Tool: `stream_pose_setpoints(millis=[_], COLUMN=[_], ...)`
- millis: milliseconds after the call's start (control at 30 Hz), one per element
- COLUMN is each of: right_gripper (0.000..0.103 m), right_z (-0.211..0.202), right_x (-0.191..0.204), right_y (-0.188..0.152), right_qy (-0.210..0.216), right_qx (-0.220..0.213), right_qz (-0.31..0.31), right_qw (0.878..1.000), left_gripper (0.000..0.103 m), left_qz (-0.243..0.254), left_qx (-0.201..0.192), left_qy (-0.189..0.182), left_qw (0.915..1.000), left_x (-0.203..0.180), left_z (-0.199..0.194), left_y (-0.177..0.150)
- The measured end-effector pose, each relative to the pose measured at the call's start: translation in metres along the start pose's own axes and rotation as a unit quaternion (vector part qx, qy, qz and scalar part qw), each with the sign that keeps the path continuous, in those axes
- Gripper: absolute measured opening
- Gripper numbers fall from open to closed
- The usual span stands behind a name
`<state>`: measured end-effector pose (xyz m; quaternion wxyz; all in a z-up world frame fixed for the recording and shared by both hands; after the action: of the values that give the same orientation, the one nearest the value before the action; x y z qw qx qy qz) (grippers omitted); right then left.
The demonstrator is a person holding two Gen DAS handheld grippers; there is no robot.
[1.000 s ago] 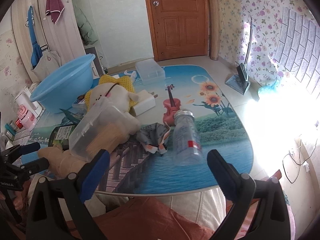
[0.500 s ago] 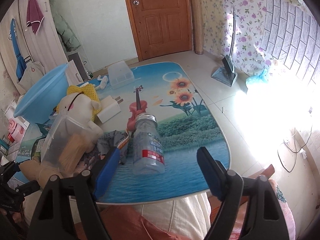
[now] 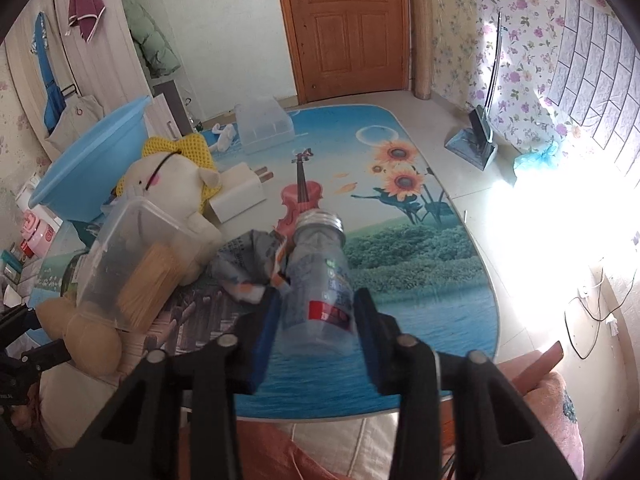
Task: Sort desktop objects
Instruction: 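Grasp the clear plastic bottle with the right gripper while the left gripper grasps the beige plush toy, then lift the bottle with the right gripper while the left gripper lifts the plush toy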
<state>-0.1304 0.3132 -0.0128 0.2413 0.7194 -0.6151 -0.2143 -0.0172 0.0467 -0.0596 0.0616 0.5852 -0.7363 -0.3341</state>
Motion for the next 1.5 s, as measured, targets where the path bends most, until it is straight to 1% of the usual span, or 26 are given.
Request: stream_pose_setpoints(millis=[67,100,167,267,300,367,433,600,767,833,900,933,967,1033,1067,1233,1400,1500], right_gripper=[0.036,0.036,0.036,0.036,0.036,0.036,0.036,0.037,0.038,0.038,0.038,0.038,0.038,0.037,0.037,0.037,0.037,0.037], right_z=[-0.002,-0.003,-0.004,-0.005,-0.005,-0.005,-0.005,-0.006,-0.005,-0.005,-0.005,-0.005,-0.005,-0.004,-0.004,-0.007,-0.013,-0.017], right_x=[0.000,0.000,0.000,0.000,0.000,0.000,0.000,0.001,0.003,0.004,0.005,0.005,0.005,0.003,0.003,0.003,0.002,0.002], right_y=[-0.001,-0.002,-0.002,-0.003,-0.003,-0.004,-0.004,-0.003,-0.003,-0.003,-0.004,-0.004,-0.004,-0.005,-0.005,-0.005,-0.004,-0.003], right_qy=[0.004,0.005,0.006,0.004,0.005,0.005,0.005,0.003,-0.003,-0.007,-0.009,-0.009,-0.008,-0.005,-0.004,0.000,0.002,0.004], right_qx=[-0.001,-0.002,-0.002,-0.005,-0.005,-0.005,-0.005,-0.008,-0.012,-0.015,-0.017,-0.017,-0.016,-0.016,-0.015,-0.021,-0.032,-0.037], right_qz=[-0.004,-0.004,-0.004,-0.007,-0.007,-0.007,-0.008,-0.010,-0.013,-0.016,-0.020,-0.021,-0.021,-0.018,-0.017,-0.015,-0.014,-0.010], right_qw=[1.000,1.000,1.000,1.000,1.000,1.000,1.000,1.000,1.000,1.000,1.000,1.000,1.000,1.000,1.000,1.000,0.999,0.999], left_gripper=[0.062,0.063,0.068,0.083,0.092,0.103,0.103,0.103,0.103,0.099,0.081,0.074,0.069,0.064,0.057,0.053,0.052,0.051], left_qz=[-0.002,-0.003,-0.004,0.002,0.005,0.007,0.006,0.012,-0.013,-0.017,-0.007,-0.002,0.004,0.009,0.008,-0.015,-0.024,-0.028], left_qx=[0.005,0.002,-0.001,-0.004,-0.005,-0.007,-0.012,-0.019,-0.032,-0.036,-0.037,-0.036,-0.034,-0.034,-0.035,-0.039,-0.045,-0.055], left_qy=[-0.001,0.000,0.007,0.017,0.021,0.026,0.040,0.061,0.042,0.028,0.011,0.004,0.005,0.012,0.012,-0.011,-0.014,-0.009], left_qw=[1.0000,1.0000,1.0000,0.9998,0.9998,0.9996,0.9991,0.9978,0.9985,0.9988,0.9992,0.9993,0.9994,0.9993,0.9993,0.9991,0.9986,0.9980], left_x=[0.001,0.001,-0.001,-0.002,-0.002,-0.002,-0.004,-0.007,-0.001,-0.001,-0.005,-0.009,-0.011,-0.012,-0.011,-0.004,-0.001,0.001], left_z=[0.003,0.003,0.004,0.007,0.009,0.013,0.013,0.014,0.010,0.008,0.006,0.006,0.006,0.008,0.008,0.005,-0.001,-0.009], left_y=[-0.002,-0.002,-0.001,-0.001,-0.001,-0.002,-0.002,-0.003,0.002,0.003,0.002,0.001,0.001,0.002,0.002,0.002,0.004,0.002])
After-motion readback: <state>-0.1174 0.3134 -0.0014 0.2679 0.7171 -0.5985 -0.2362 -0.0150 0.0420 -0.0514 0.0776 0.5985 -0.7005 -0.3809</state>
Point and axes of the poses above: each gripper's, at about its wrist camera, not at the fingertips, and z roughly the way its jaws point, x to its left, y to its top, the point moved 5 cm from there along z, roughly the way its jaws point, and after that the axes turned 7 degrees about -y, right-handed, at the moved point
